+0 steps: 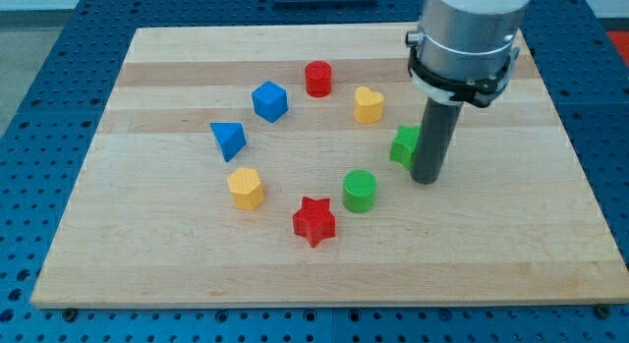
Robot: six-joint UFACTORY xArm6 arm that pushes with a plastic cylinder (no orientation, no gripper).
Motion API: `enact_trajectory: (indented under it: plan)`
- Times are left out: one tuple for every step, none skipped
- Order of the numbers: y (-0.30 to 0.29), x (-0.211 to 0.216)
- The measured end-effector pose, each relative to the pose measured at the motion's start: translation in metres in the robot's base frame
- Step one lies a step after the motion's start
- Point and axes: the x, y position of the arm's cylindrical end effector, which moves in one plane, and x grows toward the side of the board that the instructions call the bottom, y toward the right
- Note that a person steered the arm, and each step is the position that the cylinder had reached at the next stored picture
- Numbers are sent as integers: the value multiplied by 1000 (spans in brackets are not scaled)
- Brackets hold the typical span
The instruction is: Adjust the green star to the top right of the green circle
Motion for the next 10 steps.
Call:
enact_trajectory:
  plan:
    - [-11,0]
    - [-12,-1]
    - [-12,11]
    - [-8,33]
    - [28,35]
    - [45,-20]
    - [43,-29]
    - [31,-29]
    - [16,-29]
    - [10,-29]
